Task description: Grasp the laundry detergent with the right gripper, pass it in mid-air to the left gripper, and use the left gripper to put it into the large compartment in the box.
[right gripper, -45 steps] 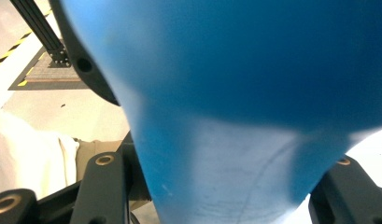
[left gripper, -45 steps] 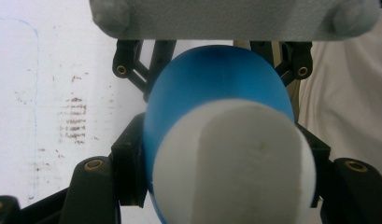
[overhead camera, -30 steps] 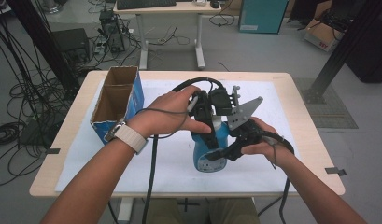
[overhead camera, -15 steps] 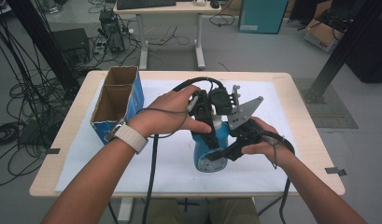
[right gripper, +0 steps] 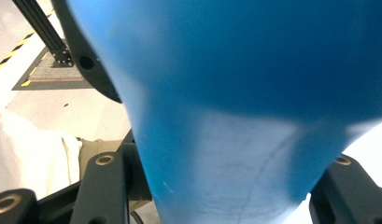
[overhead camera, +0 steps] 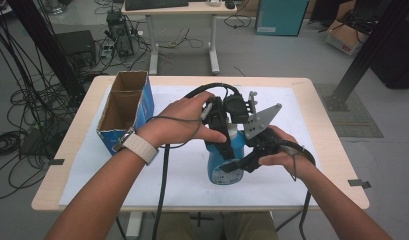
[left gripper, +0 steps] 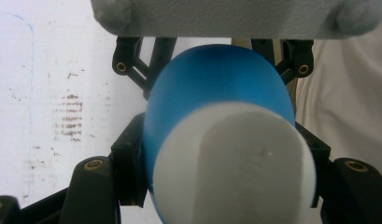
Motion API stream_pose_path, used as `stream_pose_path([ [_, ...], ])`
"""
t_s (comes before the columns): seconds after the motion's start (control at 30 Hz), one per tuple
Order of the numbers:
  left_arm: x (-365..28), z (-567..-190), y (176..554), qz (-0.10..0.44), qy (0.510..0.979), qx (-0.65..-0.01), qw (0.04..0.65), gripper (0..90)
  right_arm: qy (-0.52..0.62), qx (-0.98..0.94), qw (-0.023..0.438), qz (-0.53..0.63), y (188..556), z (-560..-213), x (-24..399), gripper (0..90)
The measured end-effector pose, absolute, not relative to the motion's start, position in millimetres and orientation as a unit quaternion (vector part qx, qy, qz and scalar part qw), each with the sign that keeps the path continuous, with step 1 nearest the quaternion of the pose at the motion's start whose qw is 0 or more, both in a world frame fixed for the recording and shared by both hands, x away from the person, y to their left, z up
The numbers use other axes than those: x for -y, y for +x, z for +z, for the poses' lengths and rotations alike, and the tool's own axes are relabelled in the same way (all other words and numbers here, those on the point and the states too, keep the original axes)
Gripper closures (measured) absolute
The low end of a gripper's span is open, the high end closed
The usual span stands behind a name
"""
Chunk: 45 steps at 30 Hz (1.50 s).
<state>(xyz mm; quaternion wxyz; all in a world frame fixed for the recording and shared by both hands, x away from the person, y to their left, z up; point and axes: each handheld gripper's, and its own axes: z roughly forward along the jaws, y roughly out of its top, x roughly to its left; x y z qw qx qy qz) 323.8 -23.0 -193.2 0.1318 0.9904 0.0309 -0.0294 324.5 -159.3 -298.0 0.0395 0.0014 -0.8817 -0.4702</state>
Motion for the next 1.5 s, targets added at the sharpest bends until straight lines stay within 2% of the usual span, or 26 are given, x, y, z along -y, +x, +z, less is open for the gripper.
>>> stream_pose_path([
  [1.5,22.8,-194.1,322.6,-0.032,0.99,-0.033,0.131,37.6,0.004,0.883,0.042,-0.467,323.1,-297.9,159.9,43.2],
])
